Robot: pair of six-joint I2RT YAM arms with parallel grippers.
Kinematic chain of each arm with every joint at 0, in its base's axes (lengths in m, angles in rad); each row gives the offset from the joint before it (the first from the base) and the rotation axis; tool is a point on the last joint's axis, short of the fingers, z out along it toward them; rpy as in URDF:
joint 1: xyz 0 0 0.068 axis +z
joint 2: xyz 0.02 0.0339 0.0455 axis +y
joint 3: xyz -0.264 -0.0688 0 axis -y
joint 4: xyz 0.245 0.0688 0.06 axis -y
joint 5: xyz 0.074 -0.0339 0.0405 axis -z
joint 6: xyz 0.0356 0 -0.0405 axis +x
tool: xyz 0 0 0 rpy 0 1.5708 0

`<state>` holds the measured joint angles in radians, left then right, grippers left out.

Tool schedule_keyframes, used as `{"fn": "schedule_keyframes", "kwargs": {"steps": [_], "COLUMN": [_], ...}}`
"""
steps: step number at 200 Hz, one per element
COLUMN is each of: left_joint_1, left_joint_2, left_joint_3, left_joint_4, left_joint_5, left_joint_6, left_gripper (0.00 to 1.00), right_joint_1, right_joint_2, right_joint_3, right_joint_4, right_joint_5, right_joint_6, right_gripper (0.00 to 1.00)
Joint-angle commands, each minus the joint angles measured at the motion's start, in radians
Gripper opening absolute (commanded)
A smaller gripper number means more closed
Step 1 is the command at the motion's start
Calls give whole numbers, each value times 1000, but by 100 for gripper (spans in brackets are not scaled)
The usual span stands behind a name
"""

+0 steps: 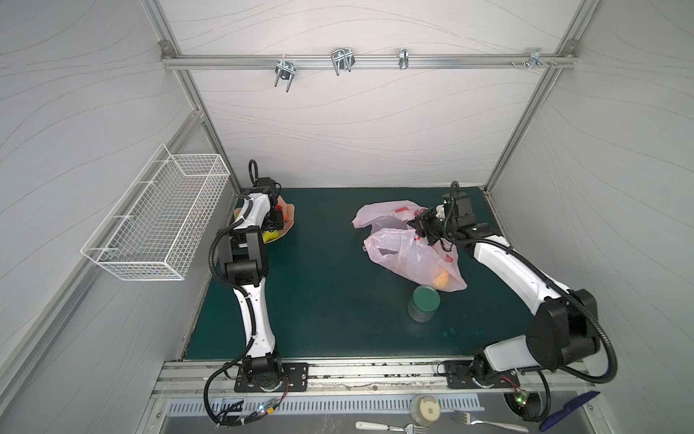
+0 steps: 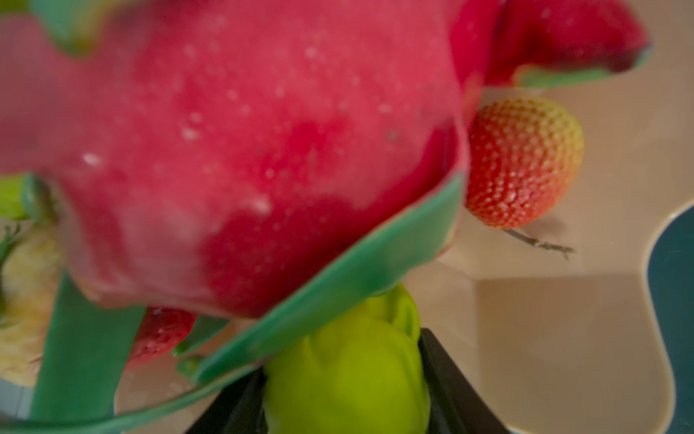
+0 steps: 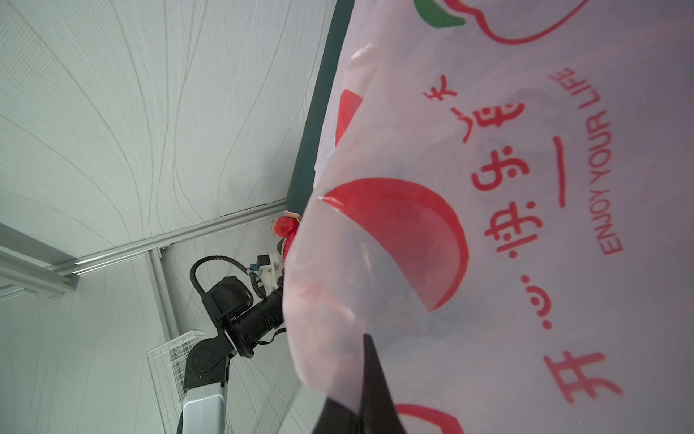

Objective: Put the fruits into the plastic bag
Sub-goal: 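Lower the left gripper onto the green pear in the bowl, then close the left gripper on the green pear and lift it, then carry the green pear with the left gripper toward the bag mouth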

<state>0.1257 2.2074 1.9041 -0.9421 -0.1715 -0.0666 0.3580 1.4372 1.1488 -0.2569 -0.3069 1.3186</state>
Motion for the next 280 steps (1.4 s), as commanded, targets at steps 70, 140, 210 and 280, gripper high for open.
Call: {"fn": "schedule_keyframes", "kwargs": {"steps": [70,140,210,280], "left_joint_1": [-21,-90,-151,-253], "left_joint_2": [-191,-291,-409,-550], "left_joint_3": [-27,-4,-19,-111], "left_joint_4": [-4,-24,6,85], "left_joint_5": [70,105,253,386], "left_joint_6": [2,-1,-43,-78], "left_gripper": [42,41,41,41], "right_joint_1": [2,2,4,6], "right_joint_2": [-19,-23,-34,-36], "right_joint_3": [40,59,60,60], "right_joint_4": [-20,-41,-48,-47], "right_joint_5": [-1,5,6,4], "right_joint_6": [5,-3,-9,-9], "right_gripper": [0,0,0,0]}}
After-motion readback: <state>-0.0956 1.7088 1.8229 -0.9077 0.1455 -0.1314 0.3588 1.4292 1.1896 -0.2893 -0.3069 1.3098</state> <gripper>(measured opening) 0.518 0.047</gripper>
